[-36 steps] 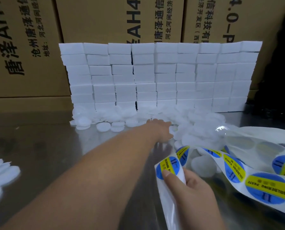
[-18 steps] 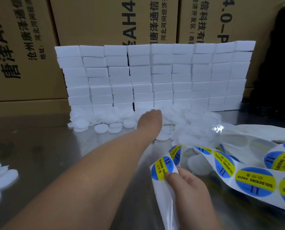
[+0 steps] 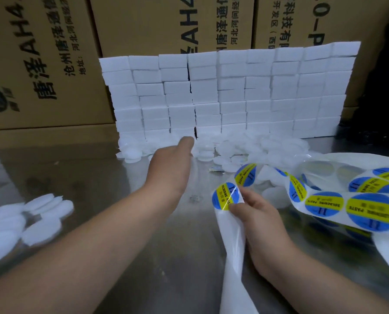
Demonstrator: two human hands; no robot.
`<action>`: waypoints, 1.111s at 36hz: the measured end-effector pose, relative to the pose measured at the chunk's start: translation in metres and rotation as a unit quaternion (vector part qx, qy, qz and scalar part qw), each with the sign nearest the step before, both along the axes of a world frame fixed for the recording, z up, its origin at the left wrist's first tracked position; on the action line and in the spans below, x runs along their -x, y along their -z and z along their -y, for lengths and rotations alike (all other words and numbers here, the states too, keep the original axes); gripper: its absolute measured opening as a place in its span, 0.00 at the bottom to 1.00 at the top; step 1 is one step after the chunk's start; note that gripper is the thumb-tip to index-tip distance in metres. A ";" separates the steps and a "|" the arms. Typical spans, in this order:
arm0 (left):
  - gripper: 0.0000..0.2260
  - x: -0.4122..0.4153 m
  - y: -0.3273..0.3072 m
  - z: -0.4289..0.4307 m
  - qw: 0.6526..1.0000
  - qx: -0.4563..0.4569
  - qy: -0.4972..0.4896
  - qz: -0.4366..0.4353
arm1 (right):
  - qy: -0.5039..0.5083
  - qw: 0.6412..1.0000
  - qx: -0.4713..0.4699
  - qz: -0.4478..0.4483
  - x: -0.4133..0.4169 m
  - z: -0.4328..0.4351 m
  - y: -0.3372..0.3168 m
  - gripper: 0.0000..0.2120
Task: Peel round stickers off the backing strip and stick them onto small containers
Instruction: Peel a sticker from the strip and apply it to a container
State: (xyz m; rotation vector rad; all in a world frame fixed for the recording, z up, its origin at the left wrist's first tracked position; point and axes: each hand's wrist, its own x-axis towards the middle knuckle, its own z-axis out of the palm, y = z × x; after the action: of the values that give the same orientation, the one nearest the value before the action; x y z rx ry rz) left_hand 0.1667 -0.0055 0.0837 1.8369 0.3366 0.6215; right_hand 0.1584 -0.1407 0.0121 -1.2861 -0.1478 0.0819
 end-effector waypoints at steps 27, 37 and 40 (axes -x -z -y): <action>0.12 0.050 0.065 0.002 0.931 -0.357 0.045 0.066 | -0.129 0.988 0.019 0.081 0.011 -0.001 -0.005 0.16; 0.16 0.049 0.065 0.003 0.941 -0.333 0.020 0.061 | -0.129 0.984 0.059 0.110 0.013 -0.003 -0.004 0.16; 0.14 0.049 0.066 0.002 0.947 -0.313 0.023 0.068 | -0.129 0.983 0.070 0.113 0.014 -0.003 -0.004 0.16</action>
State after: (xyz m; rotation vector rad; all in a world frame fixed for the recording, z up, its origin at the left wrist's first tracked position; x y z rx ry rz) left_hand 0.1178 -0.0074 0.0175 2.3794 -0.0084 0.8875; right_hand 0.1445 -0.1376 0.0164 -1.4086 -0.5114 0.1709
